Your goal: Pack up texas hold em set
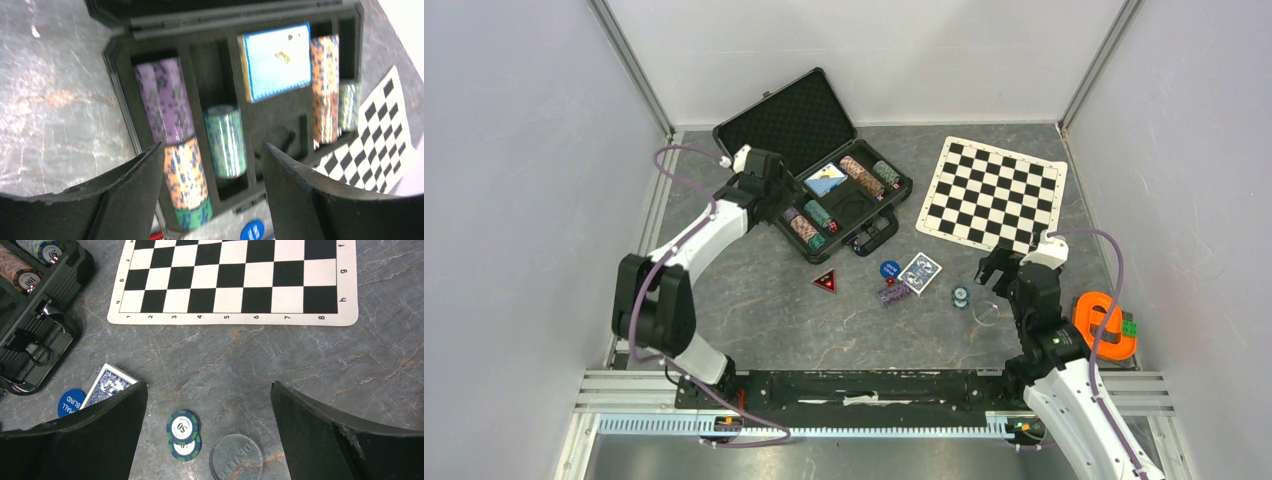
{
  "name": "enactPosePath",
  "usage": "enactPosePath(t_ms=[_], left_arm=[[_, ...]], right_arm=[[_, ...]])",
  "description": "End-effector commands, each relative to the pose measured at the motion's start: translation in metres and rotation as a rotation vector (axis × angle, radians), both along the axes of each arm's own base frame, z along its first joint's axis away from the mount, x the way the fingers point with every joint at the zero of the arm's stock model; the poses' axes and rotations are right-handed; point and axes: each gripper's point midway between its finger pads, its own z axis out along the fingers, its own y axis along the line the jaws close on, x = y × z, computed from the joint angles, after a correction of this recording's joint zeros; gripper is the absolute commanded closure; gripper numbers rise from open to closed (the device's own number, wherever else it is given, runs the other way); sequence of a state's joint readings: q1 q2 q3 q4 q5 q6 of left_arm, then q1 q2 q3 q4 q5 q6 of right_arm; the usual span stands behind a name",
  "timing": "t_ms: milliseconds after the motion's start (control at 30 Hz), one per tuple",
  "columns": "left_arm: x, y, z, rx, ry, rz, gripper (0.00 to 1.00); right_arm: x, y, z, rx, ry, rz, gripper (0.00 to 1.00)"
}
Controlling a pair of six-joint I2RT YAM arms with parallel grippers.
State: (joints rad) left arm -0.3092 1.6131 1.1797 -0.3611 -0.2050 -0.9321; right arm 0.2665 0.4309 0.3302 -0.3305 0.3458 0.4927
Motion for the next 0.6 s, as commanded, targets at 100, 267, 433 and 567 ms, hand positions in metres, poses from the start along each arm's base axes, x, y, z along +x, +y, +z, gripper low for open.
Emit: enactPosePath(t_ms=[100, 267, 433, 567], left_arm=[[-0.065, -0.061, 0.028, 0.044, -0.079, -0.382, 0.25], [-0.103, -0.095, 0.023, 0.063, -0.052, -0.618, 0.27], [-0.115, -0.100, 0.010, 0.129, -0.071, -0.752, 0.35], [-0.113, -0.100, -0.004, 0.252, -0.077, -0.849, 0.40]], right_arm=[[0.005, 0.004, 0.003, 0.015, -0.018, 0.012, 0.01], [0.007, 0.007, 0.001, 0.022, -0.014, 0.023, 0.01], [0.006, 0.008, 0.000, 0.025, -0.012, 0.028, 0.01], [0.006, 0.010, -0.002, 0.031, -0.008, 0.036, 0.01]])
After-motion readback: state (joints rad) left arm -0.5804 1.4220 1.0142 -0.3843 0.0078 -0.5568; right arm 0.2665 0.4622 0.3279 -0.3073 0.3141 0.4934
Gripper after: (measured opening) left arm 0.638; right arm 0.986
